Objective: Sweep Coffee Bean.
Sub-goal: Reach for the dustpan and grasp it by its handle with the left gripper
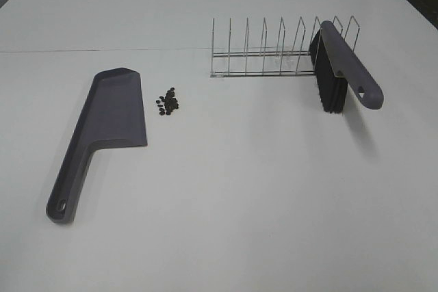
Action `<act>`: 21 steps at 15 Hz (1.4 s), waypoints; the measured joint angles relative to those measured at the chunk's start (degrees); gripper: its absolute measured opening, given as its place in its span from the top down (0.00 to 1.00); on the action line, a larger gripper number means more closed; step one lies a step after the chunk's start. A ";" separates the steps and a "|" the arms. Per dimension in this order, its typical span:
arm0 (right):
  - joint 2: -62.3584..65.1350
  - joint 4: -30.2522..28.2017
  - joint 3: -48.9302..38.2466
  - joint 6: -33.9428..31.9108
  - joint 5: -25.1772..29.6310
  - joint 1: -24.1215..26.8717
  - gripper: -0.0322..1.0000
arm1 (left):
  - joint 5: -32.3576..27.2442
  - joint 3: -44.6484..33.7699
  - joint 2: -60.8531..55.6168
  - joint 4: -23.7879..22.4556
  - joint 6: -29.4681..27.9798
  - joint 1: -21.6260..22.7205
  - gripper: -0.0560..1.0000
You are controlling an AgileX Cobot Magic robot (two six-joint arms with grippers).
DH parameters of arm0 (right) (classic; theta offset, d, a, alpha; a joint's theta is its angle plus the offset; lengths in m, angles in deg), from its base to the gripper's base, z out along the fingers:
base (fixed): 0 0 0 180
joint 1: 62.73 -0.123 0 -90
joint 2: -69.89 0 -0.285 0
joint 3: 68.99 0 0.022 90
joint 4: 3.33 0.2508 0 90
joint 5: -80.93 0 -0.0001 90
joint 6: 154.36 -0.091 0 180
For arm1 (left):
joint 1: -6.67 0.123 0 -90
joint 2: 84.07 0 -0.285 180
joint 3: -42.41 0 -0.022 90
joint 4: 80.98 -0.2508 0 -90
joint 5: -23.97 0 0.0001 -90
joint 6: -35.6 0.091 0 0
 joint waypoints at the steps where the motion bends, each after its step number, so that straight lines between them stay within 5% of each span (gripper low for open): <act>1: 0.00 0.00 0.00 0.00 0.00 0.00 0.23 | 0.00 0.00 0.00 0.00 0.00 0.00 0.54; 21: 0.00 0.00 0.00 0.00 0.00 0.00 0.23 | 0.00 0.00 0.00 0.00 0.00 0.00 0.54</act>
